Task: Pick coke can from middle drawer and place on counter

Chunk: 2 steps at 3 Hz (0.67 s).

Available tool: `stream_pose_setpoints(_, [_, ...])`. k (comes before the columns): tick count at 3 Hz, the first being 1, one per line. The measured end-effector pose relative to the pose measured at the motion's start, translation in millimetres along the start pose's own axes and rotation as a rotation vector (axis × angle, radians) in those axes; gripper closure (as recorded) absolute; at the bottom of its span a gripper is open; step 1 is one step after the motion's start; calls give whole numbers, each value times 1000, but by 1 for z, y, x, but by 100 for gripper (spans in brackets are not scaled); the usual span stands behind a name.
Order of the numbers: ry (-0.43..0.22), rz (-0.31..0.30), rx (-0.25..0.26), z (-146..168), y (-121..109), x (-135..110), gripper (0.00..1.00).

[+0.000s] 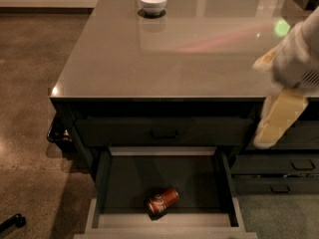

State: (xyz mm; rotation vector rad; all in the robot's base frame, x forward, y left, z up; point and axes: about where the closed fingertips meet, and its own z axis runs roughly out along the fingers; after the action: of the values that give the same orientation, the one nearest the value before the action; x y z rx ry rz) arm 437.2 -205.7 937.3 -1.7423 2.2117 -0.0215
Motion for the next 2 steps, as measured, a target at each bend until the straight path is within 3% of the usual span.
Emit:
stream_pose_setpoints(1, [-109, -33, -77, 77, 32, -10, 0])
stream_pose_setpoints(2, [-251, -45, -132, 183, 66, -12, 0])
